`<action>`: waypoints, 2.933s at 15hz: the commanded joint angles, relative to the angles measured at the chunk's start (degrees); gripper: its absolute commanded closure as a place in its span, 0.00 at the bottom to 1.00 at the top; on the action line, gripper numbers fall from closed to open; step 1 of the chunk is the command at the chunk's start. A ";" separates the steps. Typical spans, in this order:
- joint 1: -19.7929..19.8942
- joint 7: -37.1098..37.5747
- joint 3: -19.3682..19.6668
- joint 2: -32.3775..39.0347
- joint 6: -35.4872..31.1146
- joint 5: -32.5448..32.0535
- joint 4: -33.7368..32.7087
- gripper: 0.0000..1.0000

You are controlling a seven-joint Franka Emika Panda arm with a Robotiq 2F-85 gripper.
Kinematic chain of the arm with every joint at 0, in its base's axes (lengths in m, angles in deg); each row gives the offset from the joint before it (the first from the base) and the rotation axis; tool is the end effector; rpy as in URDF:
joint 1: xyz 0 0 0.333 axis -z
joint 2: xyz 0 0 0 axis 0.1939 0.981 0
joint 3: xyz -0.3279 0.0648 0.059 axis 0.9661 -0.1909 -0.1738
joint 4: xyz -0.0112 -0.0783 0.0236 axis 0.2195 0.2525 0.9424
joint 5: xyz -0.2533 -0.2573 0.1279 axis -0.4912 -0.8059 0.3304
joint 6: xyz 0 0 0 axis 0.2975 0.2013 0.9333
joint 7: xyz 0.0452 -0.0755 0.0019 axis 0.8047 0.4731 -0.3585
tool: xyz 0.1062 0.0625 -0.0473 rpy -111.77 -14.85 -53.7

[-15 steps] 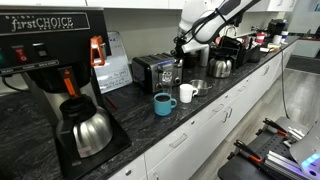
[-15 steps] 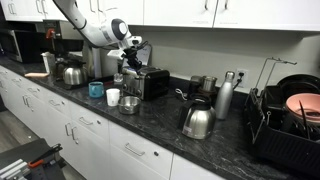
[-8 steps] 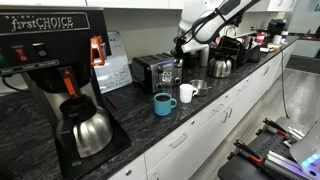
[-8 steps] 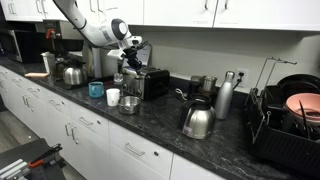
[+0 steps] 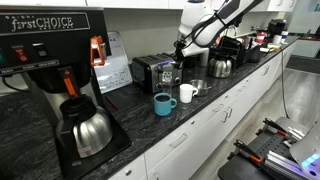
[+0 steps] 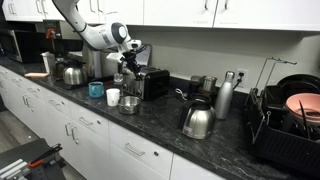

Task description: Push down the lever on the right side of the toaster

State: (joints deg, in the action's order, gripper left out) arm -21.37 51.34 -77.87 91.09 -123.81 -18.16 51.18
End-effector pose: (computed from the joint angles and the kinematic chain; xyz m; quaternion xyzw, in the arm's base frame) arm 0.5919 0.1607 0.3789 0.9767 -0.0305 0.2097 0.0352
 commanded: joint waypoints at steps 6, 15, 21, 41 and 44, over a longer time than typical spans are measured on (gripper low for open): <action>-1.06 0.77 1.42 1.10 -1.98 1.39 0.87 1.00; -1.62 2.37 2.41 3.00 -3.25 3.43 0.69 1.00; -2.40 4.35 3.36 4.18 -4.37 1.78 0.78 1.00; -4.89 5.54 5.15 7.37 -5.98 3.07 1.76 1.00; -5.15 5.74 5.34 7.85 -6.02 2.72 2.20 1.00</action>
State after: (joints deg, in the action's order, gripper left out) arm -25.18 55.87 -73.38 95.99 -128.39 -15.77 52.34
